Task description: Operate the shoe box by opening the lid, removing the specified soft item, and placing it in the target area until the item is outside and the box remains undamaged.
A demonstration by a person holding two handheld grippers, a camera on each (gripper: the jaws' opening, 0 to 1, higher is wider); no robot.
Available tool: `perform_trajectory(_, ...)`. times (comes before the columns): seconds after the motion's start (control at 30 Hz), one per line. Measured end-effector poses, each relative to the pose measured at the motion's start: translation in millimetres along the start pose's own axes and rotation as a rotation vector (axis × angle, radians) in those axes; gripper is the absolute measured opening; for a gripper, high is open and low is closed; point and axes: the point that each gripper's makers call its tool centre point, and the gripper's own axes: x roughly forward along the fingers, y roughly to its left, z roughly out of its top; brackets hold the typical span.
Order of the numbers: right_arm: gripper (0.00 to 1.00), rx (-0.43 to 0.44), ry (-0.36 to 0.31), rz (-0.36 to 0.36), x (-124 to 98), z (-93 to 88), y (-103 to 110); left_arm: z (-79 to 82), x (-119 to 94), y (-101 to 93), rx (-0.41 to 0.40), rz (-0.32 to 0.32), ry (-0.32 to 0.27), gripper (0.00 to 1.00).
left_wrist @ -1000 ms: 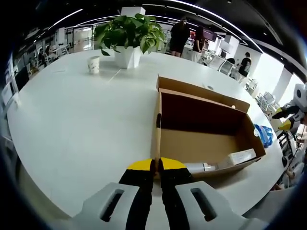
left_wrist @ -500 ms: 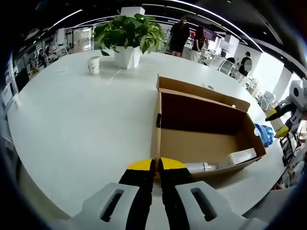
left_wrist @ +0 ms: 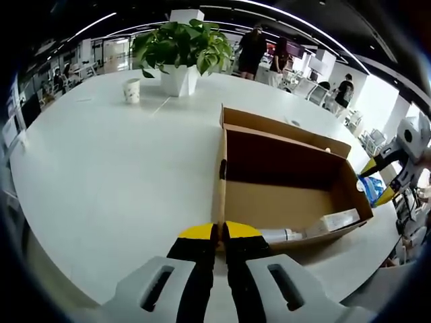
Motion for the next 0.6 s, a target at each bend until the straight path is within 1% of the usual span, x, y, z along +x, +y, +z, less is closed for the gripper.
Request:
perform_trajectory(0.1,0.40,-0.002,0.008,0.003,6,-2.1,-3,-0.2,0,-0.5,0.000,0.001,0.000,0.02)
perform_trajectory(0.23,0.42,0.009,0.010,0.026,14,-2.5,0,-0.3,0,-0.3,-0.001,0.001,-0.001,0.02)
perform_trajectory(0.37,0.42,0.024,-0.001,0.040,20,1.0,2,-0.7,-1,-1.0,-0.004,0.000,-0.002,0.02)
perform_trajectory(0.47,0.42,0.030,0.010,0.053,27,-1.3,4,-1.0,-2,-1.4,-0.008,-0.002,-0.003,0.02)
perform_trajectory(0.57,0.42,0.076,0.002,0.087,34,-1.4,9,-1.3,-2,-1.5,-0.008,-0.002,-0.004,0.02)
perform_trajectory(0.6,0.42,0.077,0.006,0.089,36,-2.3,10,-1.4,-2,-1.6,-0.009,-0.003,-0.004,0.02)
